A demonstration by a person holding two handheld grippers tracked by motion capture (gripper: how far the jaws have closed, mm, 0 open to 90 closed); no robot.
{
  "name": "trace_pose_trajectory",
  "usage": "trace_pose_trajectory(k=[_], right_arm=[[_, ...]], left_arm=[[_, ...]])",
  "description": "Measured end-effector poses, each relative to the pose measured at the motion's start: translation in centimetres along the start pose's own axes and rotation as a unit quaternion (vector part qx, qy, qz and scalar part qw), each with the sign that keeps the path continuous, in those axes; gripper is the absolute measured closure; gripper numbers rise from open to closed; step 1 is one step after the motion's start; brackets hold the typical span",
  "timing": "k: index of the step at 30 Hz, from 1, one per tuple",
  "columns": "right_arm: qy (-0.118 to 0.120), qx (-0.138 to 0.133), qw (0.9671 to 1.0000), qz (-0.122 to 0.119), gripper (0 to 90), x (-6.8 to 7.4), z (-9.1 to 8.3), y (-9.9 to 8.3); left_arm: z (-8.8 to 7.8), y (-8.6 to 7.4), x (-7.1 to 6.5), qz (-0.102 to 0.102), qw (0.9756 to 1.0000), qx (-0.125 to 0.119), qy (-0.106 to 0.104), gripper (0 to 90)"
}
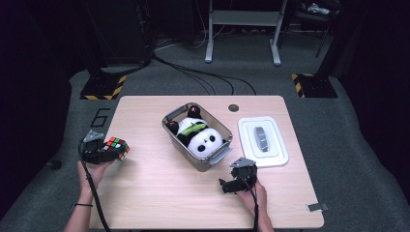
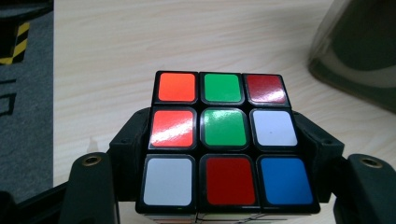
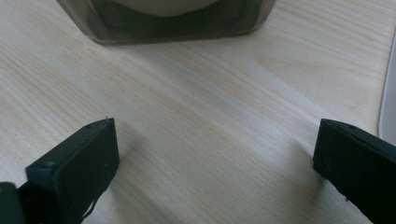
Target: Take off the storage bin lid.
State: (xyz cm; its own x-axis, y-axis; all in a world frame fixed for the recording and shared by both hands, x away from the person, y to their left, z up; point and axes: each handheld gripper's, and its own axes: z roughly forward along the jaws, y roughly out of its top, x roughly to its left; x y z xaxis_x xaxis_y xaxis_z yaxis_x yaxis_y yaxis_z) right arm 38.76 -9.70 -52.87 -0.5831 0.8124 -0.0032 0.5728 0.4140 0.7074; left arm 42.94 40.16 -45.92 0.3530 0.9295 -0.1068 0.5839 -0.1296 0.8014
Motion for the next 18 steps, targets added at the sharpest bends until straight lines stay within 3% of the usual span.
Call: trace_pose_trajectory(k=[5,18], right_arm=[[0.000,0.003,1.0000,0.008,0.0,0.1,-0.1,0.0],[0.000,0.002,1.0000,0.003,0.0,0.0,-0.1,0.0]], left_arm=[[-0.4,1.5,-1.0,0.013,0.9998,-0.002,-0.015,33.7],[-0.6,4.2,-3.2,0.046,0.9985,-0.010,-0.028,33.8]])
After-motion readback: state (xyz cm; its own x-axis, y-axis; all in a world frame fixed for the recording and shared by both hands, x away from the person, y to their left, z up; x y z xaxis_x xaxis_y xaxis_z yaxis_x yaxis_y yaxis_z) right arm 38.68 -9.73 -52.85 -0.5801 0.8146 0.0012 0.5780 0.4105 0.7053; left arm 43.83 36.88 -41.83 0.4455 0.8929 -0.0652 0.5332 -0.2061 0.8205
